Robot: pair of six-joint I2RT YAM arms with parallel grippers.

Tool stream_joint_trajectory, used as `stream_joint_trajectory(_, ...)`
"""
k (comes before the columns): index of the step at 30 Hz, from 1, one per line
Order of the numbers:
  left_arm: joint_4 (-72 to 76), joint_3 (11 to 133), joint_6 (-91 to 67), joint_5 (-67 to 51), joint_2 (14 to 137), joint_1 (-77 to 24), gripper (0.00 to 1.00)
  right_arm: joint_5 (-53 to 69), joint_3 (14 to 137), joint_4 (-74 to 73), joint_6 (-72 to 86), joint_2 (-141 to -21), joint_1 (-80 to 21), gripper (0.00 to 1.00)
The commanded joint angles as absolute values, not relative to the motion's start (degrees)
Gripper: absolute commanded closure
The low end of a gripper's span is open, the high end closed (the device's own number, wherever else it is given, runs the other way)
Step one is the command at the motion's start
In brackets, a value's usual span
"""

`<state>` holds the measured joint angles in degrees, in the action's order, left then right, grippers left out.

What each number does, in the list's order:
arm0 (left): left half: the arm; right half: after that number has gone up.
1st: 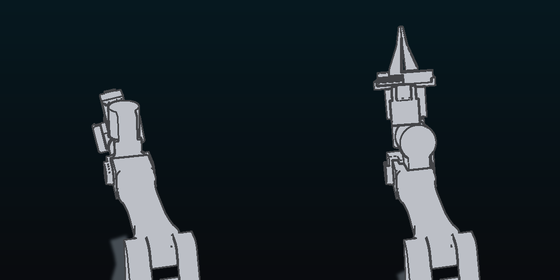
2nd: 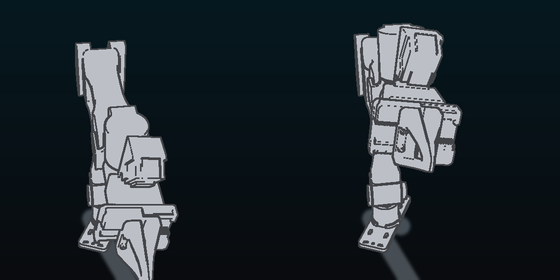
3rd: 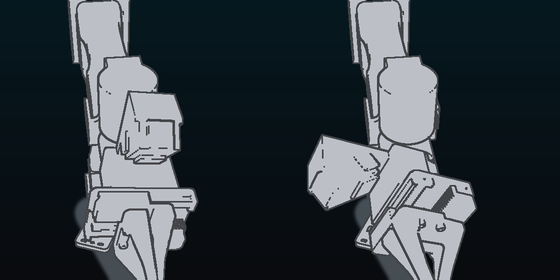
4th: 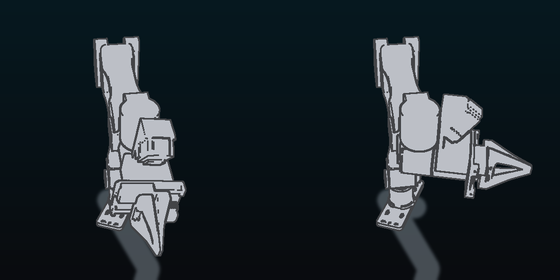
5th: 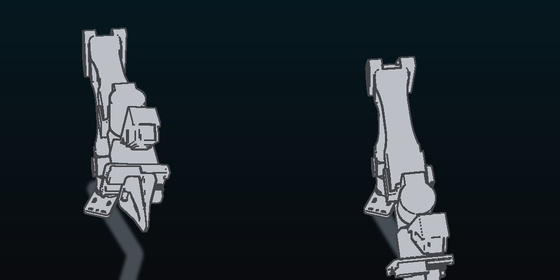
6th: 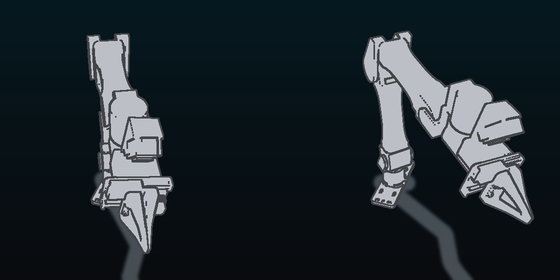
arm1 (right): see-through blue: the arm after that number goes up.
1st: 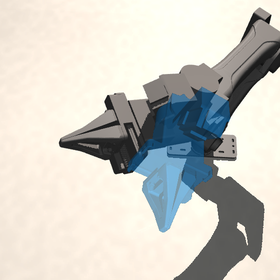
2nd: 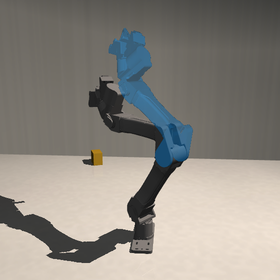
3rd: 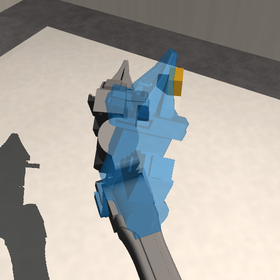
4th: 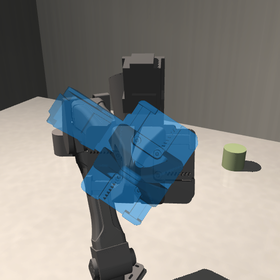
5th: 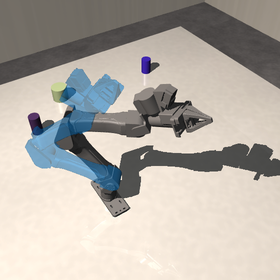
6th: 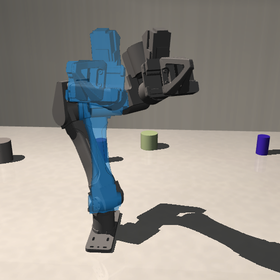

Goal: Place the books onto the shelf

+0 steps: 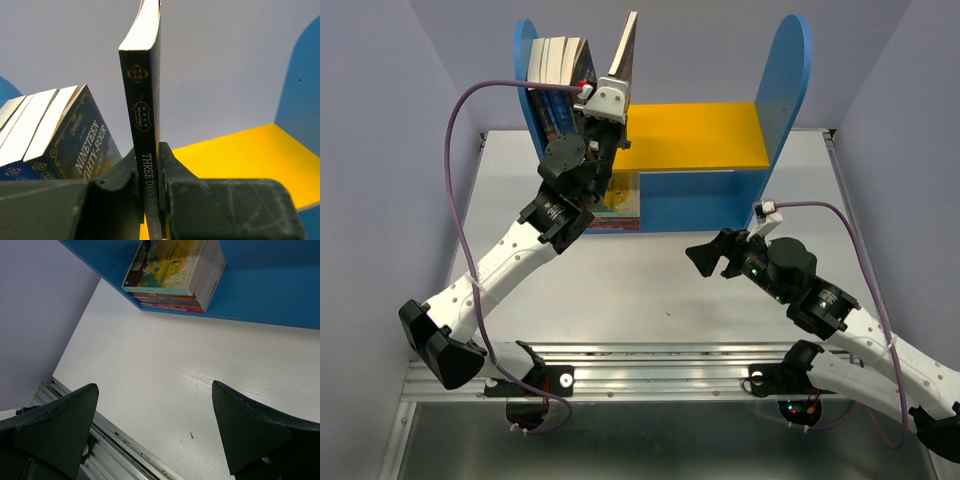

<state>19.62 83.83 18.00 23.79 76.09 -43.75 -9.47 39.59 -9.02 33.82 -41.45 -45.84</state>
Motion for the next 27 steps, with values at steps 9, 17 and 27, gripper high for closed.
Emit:
stream_joint_trajectory(9, 30.9, 82.9, 17.4, 27.2, 80.9, -40.8, 1.0, -8.8, 41.2, -8.1, 32.0, -42.1, -46.1, 0.0)
stream_joint_trajectory(17, 32.1, 79.5, 15.0, 27.5, 80.7, -38.2, 1.0, -8.8, 41.0, -8.1, 32.0, -42.4, -46.1, 0.0)
stream_joint_trajectory(27, 33.0, 75.1, 12.7, 25.6, 79.3, -35.2, 1.0, -8.9, 41.0, -8.0, 32.3, -42.9, -46.1, 0.0)
